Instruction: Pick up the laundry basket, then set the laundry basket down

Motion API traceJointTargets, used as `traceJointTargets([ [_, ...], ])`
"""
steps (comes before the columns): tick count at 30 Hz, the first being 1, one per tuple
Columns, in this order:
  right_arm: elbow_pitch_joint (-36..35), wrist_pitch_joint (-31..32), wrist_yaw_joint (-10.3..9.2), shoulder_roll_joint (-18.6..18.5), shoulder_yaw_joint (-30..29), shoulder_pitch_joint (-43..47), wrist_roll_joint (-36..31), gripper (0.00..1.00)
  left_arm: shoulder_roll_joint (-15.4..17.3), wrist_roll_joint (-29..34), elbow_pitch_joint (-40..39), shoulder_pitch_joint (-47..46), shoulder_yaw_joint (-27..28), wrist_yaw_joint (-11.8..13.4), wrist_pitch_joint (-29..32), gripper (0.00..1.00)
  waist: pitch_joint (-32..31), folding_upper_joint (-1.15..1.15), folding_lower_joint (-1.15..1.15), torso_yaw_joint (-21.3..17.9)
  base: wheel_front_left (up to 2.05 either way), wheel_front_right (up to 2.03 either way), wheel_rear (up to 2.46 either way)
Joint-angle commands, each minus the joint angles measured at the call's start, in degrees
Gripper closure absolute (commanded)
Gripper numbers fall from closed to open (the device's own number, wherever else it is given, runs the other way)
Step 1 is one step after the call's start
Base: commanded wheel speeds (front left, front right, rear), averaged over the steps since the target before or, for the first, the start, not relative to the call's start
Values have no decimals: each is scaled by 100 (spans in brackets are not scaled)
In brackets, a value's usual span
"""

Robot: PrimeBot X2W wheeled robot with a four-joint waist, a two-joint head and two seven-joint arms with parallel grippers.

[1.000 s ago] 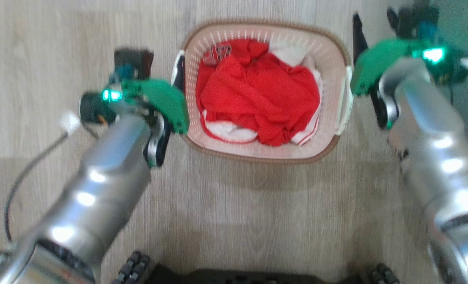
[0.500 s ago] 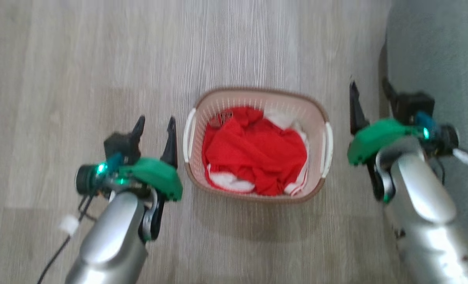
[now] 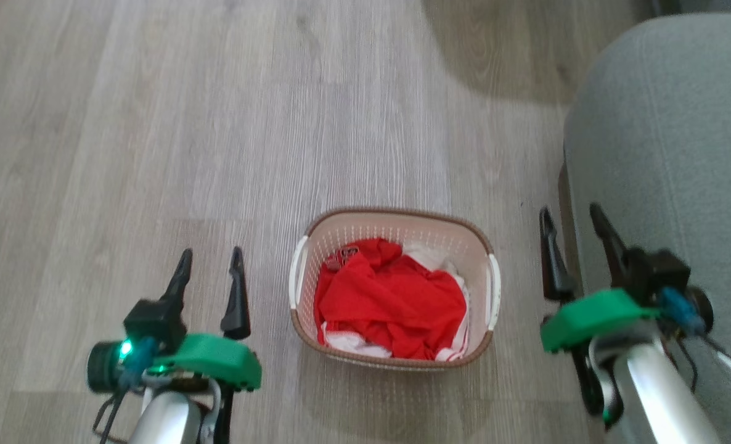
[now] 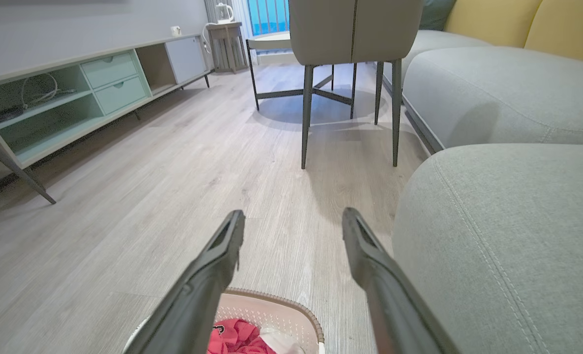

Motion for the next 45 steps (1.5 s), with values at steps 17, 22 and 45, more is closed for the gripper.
traceJointTargets([
  [17, -1372, -60, 34, 59, -46, 1307, -8, 0, -47, 282, -946, 971, 432, -151, -53, 0, -812, -1, 1, 118, 0, 0, 0],
  [22, -1450, -60, 34, 59, -74, 1522, -16, 0, -51, 329, -1053, 1084, 439, -159, -53, 0, -939, -1, 1, 114, 0, 0, 0],
  [45, -1425, -60, 34, 59, -151, 1630, 26, 0, -59, 536, -1118, 1194, 438, -249, -53, 0, -1030, -1, 1, 81, 0, 0, 0],
])
